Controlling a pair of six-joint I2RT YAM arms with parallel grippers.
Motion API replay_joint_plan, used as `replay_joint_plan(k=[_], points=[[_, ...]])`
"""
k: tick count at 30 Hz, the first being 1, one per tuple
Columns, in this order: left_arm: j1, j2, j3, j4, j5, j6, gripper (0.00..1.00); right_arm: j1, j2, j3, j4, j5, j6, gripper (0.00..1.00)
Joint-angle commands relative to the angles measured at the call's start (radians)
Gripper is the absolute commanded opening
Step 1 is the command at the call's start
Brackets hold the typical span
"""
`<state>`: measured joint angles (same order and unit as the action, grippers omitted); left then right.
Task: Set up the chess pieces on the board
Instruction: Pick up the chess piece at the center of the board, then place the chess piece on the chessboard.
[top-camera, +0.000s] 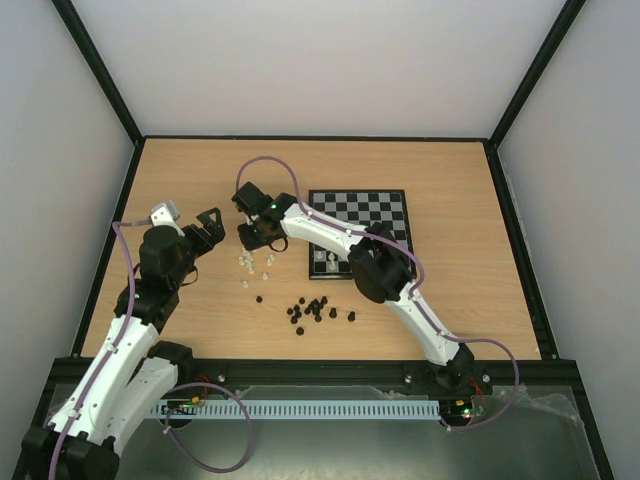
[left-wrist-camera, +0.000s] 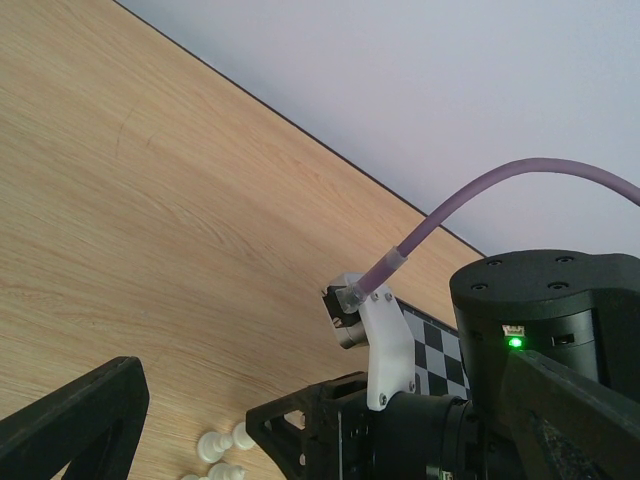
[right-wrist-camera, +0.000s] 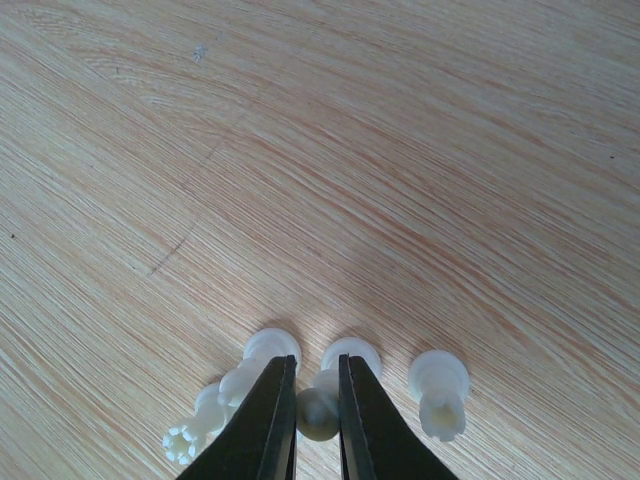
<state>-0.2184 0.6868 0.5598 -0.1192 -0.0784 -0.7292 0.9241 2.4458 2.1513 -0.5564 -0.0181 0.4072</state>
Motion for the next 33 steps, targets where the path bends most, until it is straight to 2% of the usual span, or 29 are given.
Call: replay_joint_plan(k=[1, 14, 22, 33], points=[[0.001, -0.007, 0.005, 0.002, 0.007, 0.002, 1.00, 0.007, 0.009, 0.027, -0.040, 0.001, -0.003, 0.09], [0.001, -0.019, 0.010, -0.008, -0.010, 0.003, 1.00, 0.007, -0.072, 0.016, -0.020, 0.002, -0.004, 0.06], [0.001, -0.026, 0.010, -0.013, -0.019, 0.004, 0.99, 0.007, -0.170, -0.055, 0.001, 0.022, -0.010, 0.05], [0.001, -0.023, 0.006, -0.007, -0.018, 0.006, 0.99, 0.006, -0.440, -0.354, 0.055, 0.078, 0.000, 0.05]])
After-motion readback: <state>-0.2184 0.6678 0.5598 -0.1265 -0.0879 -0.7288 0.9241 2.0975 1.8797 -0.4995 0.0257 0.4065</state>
